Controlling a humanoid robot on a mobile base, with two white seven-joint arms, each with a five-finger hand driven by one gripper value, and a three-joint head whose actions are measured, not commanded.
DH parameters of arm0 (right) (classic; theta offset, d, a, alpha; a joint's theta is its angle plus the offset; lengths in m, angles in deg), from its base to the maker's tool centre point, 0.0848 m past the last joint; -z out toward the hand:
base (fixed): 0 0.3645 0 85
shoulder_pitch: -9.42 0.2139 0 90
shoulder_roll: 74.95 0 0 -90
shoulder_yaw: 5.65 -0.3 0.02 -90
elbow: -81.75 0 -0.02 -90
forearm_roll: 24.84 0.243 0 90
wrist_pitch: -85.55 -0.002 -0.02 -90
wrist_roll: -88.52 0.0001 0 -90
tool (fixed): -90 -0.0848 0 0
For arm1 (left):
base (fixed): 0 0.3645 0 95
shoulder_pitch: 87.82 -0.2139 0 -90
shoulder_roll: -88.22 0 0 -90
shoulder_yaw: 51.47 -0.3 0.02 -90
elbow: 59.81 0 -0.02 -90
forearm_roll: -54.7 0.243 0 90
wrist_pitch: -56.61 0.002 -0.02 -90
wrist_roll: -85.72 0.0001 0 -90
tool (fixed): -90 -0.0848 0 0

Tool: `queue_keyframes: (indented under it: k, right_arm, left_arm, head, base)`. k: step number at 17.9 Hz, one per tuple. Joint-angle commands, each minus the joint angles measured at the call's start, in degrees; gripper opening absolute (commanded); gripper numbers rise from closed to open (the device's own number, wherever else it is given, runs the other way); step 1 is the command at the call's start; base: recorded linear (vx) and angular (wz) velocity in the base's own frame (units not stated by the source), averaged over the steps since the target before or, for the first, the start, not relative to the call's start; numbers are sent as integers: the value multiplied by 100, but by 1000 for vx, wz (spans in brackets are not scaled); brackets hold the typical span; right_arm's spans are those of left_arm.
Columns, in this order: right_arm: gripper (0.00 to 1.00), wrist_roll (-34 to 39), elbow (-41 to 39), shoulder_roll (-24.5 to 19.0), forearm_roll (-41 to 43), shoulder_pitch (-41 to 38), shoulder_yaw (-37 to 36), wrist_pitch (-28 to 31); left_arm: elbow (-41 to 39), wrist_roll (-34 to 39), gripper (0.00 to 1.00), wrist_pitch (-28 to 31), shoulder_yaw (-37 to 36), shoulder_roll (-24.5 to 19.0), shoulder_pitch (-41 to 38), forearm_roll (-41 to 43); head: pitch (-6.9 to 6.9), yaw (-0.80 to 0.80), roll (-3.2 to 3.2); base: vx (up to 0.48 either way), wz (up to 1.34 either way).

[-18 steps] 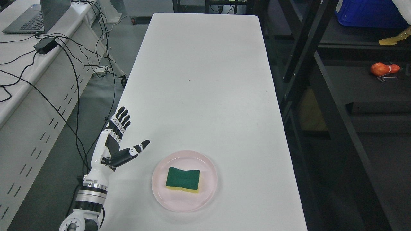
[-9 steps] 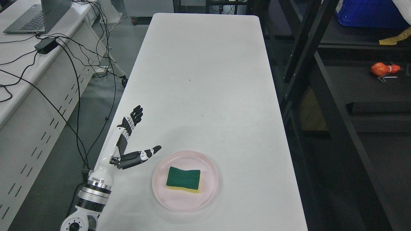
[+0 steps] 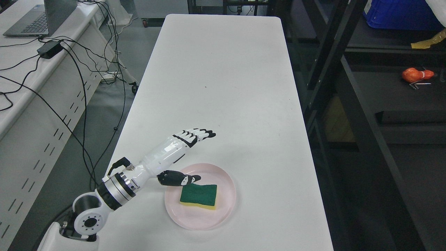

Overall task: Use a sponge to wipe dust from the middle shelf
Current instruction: 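Reach the left hand toward the green-and-yellow sponge on the pink plate, then lower the left hand over the sponge and close fingers on it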

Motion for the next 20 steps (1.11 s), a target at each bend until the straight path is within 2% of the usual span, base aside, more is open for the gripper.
queue_keyframes:
  k: [1, 4, 7, 13, 20]
  right_arm:
    - [100, 2, -100, 100, 0, 0, 0, 4]
    - [100, 2, -100, 100, 0, 0, -1, 4]
    - [100, 2, -100, 100, 0, 0, -1, 4]
    - [100, 2, -100, 100, 0, 0, -1, 4]
    - [100, 2, -100, 100, 0, 0, 8, 4]
  left_arm:
    - [-149, -373, 94, -182, -1612, -1268, 704, 1044]
    - [-158, -426, 94, -427, -1710, -1752, 1029, 1123]
    - [-158, -504, 94, -638, -1719, -2042, 1495, 1123]
    - [-158, -637, 95, -1710, -2315, -2491, 1768, 1114]
    - [-123, -725, 94, -1720, -2571, -2614, 1848, 1439]
  head:
    - [0, 0, 0]
    - [0, 0, 0]
    - [0, 0, 0]
    - [0, 0, 0]
    - [0, 0, 0]
  base:
    - [0, 0]
    - [0, 0]
    - [0, 0]
    - [0, 0]
    - [0, 0]
